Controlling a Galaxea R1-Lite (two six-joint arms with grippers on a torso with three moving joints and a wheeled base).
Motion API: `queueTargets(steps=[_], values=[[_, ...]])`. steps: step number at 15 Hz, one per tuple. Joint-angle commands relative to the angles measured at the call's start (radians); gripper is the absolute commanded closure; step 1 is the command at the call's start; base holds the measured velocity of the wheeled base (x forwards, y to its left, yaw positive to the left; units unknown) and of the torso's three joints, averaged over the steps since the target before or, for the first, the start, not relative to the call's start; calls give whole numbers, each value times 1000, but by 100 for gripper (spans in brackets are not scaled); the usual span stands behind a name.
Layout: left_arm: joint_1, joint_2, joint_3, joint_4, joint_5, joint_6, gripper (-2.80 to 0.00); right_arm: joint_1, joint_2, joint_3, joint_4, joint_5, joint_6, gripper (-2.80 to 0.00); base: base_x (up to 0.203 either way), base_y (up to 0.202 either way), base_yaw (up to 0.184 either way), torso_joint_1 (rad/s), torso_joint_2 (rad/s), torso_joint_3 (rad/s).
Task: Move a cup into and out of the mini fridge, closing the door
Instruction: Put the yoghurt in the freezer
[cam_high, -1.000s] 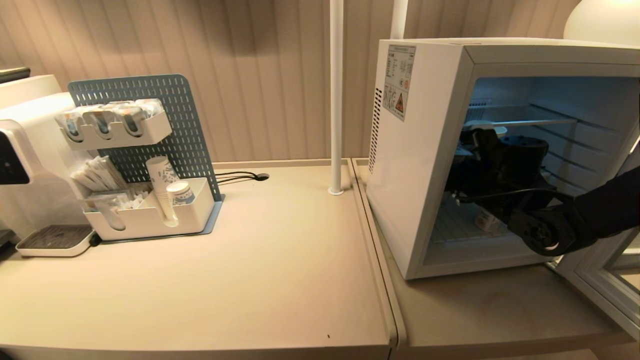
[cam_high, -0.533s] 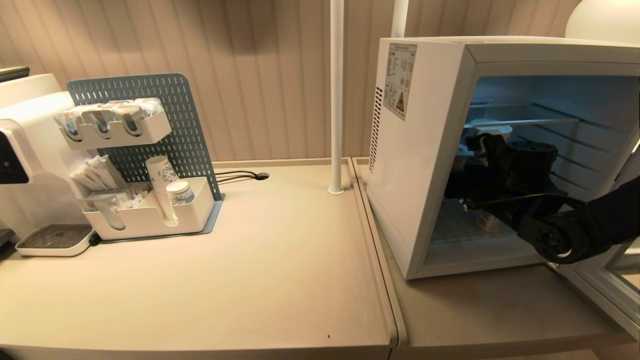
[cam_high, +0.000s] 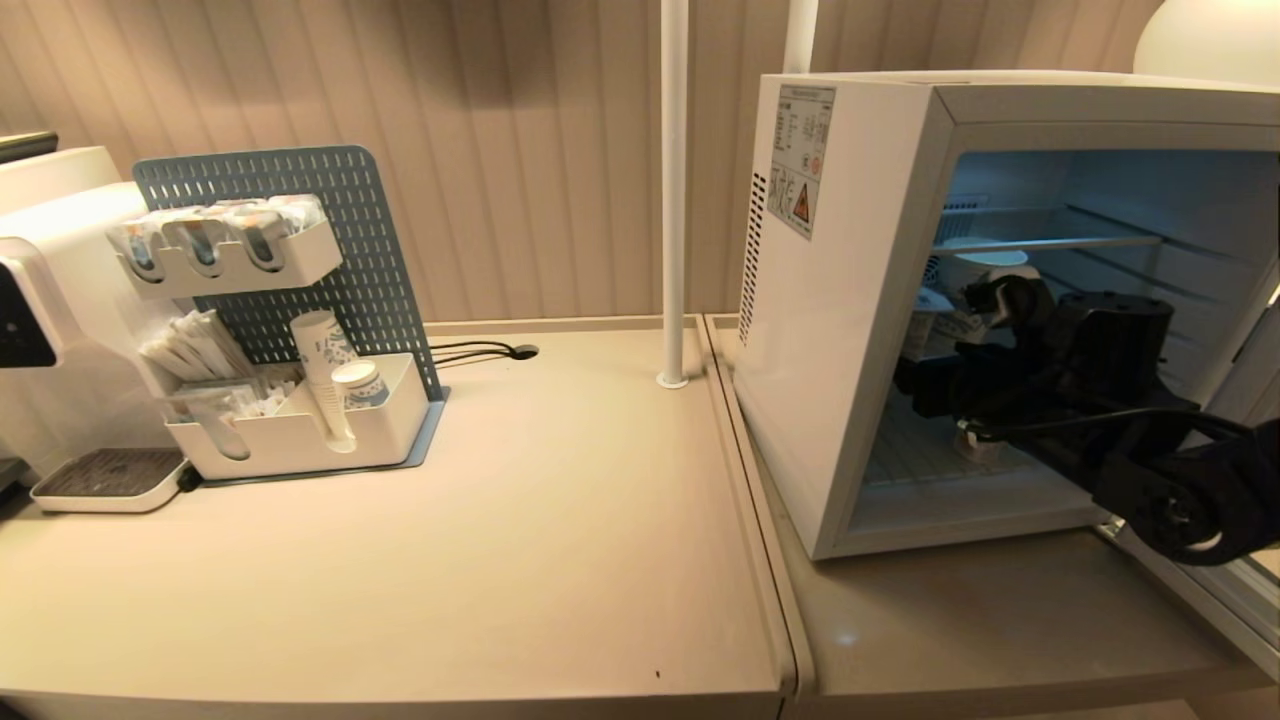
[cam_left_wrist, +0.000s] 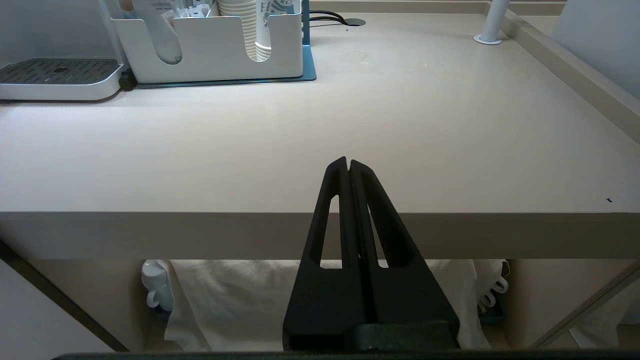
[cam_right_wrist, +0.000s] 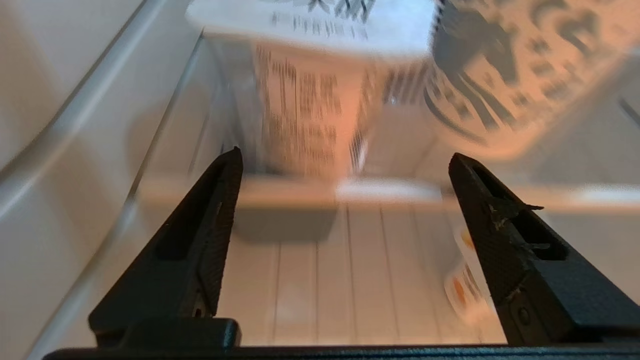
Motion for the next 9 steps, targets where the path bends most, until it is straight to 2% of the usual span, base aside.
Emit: queueTargets(steps=[1, 5, 8, 9], values=[[0, 0, 2, 0, 1, 0, 0, 0, -90, 44, -8, -2, 1, -280, 0, 0, 0, 0, 0, 0], [0, 0, 2, 0, 1, 0, 0, 0, -280, 143, 38, -1, -1, -280, 0, 0, 0, 0, 0, 0], [0, 0, 2, 0, 1, 0, 0, 1, -504, 215, 134, 2, 0, -280, 0, 0, 0, 0, 0, 0], [0, 0, 2, 0, 1, 0, 0, 2, -586, 235, 189, 2, 1, 0, 0, 0, 0, 0, 0, 0]])
